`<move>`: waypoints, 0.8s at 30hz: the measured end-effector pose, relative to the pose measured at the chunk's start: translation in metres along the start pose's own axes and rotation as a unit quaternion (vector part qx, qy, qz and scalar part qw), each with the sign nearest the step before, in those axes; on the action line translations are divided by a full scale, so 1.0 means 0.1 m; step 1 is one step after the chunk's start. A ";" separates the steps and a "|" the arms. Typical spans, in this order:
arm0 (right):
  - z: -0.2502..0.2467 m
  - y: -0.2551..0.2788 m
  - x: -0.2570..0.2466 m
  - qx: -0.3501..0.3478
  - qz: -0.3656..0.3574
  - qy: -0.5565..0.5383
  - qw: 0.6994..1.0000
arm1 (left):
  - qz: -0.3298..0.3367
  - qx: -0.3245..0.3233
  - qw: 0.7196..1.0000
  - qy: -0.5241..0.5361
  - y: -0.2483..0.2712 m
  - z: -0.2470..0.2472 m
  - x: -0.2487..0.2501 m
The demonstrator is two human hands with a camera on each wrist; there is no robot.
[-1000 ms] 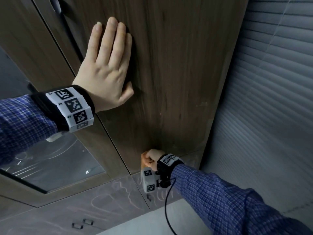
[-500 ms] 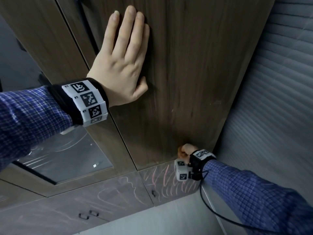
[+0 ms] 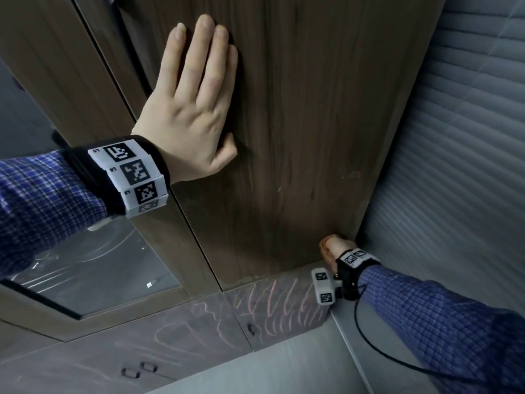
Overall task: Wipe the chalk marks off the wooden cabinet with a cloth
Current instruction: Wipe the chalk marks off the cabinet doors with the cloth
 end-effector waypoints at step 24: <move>1.21 1.98 -0.36 -0.200 -0.641 0.526 0.521 | 0.049 -0.012 0.999 -0.005 -0.02 -0.07 0.03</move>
Point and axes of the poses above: each hand's wrist, its own y-axis away from the middle knuckle, its own z-axis out of the palm, x = y × z, the point moved 4 cm from there along -y, towards the middle knuckle, and after that the axes turned 12 degrees about -y, right-handed, at the moved point
